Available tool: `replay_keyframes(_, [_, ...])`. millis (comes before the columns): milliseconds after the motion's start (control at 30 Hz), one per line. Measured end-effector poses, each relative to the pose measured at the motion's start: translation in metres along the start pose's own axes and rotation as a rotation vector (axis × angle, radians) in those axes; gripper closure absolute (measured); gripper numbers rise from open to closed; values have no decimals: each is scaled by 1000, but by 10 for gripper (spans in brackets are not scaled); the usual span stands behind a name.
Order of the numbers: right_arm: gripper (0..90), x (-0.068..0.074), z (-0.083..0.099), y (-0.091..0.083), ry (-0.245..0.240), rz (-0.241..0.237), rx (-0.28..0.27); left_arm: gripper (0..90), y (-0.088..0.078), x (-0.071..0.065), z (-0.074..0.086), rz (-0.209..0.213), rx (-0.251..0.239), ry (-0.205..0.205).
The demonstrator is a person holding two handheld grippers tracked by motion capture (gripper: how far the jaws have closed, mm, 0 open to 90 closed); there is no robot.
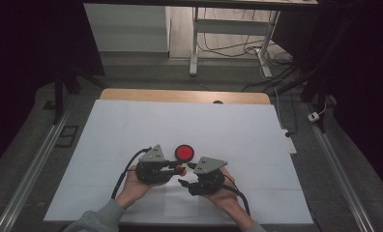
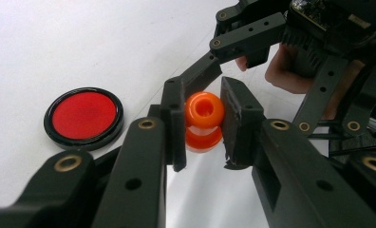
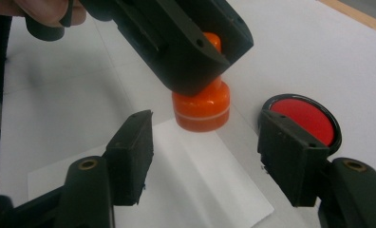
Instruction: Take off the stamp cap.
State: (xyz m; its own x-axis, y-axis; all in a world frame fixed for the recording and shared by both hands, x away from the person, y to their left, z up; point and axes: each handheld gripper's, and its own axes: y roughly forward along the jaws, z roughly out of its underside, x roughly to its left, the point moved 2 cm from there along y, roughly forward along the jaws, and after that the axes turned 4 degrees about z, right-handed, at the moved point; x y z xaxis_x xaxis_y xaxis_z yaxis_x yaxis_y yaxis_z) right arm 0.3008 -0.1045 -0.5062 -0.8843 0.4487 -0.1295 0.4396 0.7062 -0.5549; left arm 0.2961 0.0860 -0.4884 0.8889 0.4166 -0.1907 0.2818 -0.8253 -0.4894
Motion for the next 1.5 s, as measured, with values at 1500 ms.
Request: replay_keyframes(1500, [645,5,-1,6,-8,19,-37,728,-1,0,1,4,-22,-3])
